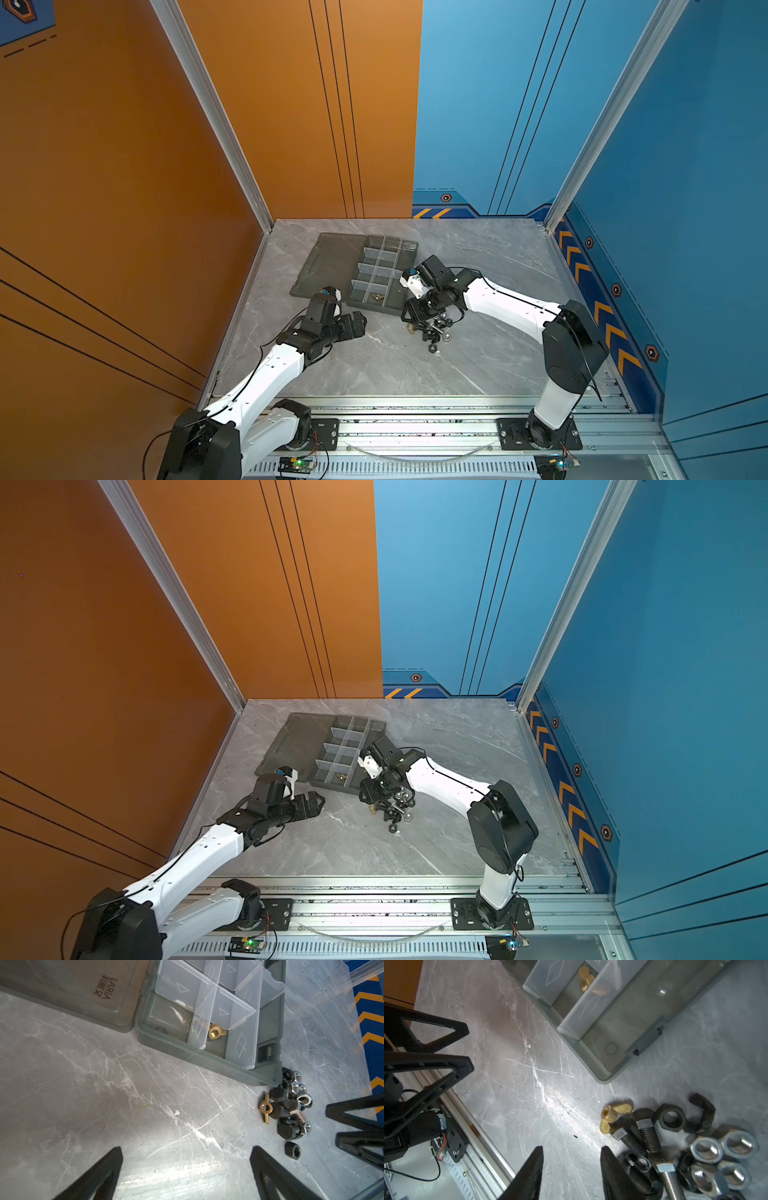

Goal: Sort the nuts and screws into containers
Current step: 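Move the right gripper back to the pile and grasp another brass wing nut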

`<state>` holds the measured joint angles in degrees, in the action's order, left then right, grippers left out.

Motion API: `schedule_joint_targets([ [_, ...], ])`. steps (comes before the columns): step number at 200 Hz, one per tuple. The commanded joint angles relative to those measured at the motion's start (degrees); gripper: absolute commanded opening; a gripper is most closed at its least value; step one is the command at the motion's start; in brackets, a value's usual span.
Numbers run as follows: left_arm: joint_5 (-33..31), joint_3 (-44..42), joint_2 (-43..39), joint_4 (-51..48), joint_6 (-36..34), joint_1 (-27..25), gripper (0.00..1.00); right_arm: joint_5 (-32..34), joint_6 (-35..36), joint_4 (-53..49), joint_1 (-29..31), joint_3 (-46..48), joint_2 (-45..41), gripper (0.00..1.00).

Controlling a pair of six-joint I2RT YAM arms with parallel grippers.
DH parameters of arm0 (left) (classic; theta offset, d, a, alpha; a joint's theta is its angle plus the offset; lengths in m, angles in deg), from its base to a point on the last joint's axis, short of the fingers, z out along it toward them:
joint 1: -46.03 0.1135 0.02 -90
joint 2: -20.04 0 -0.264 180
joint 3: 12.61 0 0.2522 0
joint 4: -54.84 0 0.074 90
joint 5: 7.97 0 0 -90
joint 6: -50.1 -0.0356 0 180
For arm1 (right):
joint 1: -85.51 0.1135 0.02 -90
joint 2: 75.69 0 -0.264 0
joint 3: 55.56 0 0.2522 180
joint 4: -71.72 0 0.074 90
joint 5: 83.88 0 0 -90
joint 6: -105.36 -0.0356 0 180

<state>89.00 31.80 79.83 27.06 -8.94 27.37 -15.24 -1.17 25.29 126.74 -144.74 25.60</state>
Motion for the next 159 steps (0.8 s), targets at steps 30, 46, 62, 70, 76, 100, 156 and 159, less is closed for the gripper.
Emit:
schedule_joint_targets([
  [30,-0.24,1.87,0.37,-0.34,0.86,-0.39,0.98,-1.09,-8.75,4.55,-0.36,3.98,1.58,0.48],
  [46,-0.36,1.87,0.38,-0.39,0.91,-0.51,0.98,-2.36,-10.29,6.76,-0.37,4.97,2.37,0.48],
  [62,-0.20,2.02,0.38,-0.77,0.90,-0.58,0.98,-4.04,-10.81,8.75,-0.23,5.46,2.84,0.48],
  [70,-0.19,2.05,0.26,-0.83,0.84,-0.68,0.98,-3.97,-11.21,9.59,-0.14,5.85,2.96,0.48],
  [76,-0.24,2.11,0.34,-0.83,0.71,-0.73,0.98,-3.95,-11.53,10.12,-0.11,6.02,3.17,0.48],
  [100,-0.28,2.23,0.54,-0.82,0.69,-0.77,0.98,-3.99,-13.10,11.63,-0.17,6.45,4.30,0.47],
  [156,-0.28,2.33,0.86,-0.95,0.53,-0.86,0.98,-0.79,-16.24,11.84,-0.52,7.01,5.93,0.47],
  [159,-0.28,2.31,0.86,-0.94,0.54,-0.86,0.98,-0.64,-16.37,11.65,-0.49,7.01,6.04,0.48],
])
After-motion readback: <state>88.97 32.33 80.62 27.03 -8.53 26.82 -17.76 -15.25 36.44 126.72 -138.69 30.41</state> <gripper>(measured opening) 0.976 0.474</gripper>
